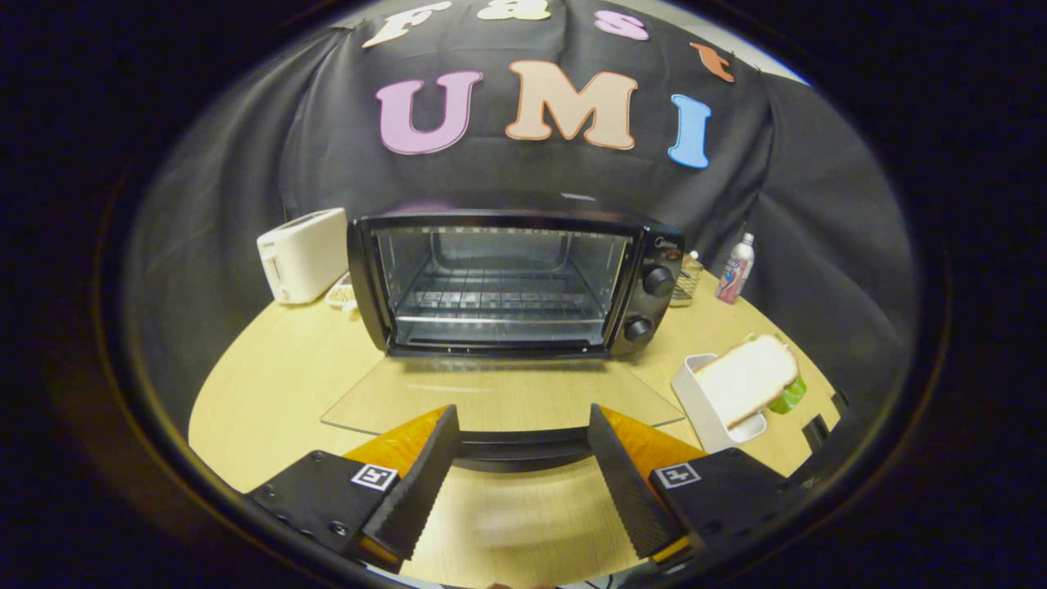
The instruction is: Open the toaster oven, put the food inside, and close the toaster oven door.
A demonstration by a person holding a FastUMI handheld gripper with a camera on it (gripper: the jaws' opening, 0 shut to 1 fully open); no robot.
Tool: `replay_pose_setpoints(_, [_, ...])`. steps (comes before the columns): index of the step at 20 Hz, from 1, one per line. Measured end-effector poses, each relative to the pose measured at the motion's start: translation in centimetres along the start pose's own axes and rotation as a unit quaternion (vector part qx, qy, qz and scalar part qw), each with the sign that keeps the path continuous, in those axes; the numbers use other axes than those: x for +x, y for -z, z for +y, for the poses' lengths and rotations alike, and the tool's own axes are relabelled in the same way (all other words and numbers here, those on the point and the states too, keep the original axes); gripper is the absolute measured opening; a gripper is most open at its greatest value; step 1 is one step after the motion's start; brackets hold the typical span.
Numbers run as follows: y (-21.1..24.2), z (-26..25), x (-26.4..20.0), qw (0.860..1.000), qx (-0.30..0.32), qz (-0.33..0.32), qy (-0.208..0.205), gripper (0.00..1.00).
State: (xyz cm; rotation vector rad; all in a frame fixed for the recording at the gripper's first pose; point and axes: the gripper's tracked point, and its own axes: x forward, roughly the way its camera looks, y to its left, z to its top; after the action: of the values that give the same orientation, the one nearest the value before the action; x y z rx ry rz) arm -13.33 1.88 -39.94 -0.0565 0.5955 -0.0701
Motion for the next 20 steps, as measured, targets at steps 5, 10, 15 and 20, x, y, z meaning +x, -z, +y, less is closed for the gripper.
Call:
replay_pose_setpoints(5, [2.5, 1.1, 1.9, 0.999, -0.004, 0.036, -0.003, 0.97])
replay_pose_setpoints(10, [4.0, 1.4, 2.7, 0.999, 0.012, 0.05, -0.013, 0.97])
replay_pose_setpoints(15, [3.0, 0.6, 2.4, 0.997, 0.05, 0.048, -0.015, 0.97])
replay_pose_setpoints(20, [-1.8, -5.9, 1.6, 0.996, 0.083, -0.009, 0.045, 0.97])
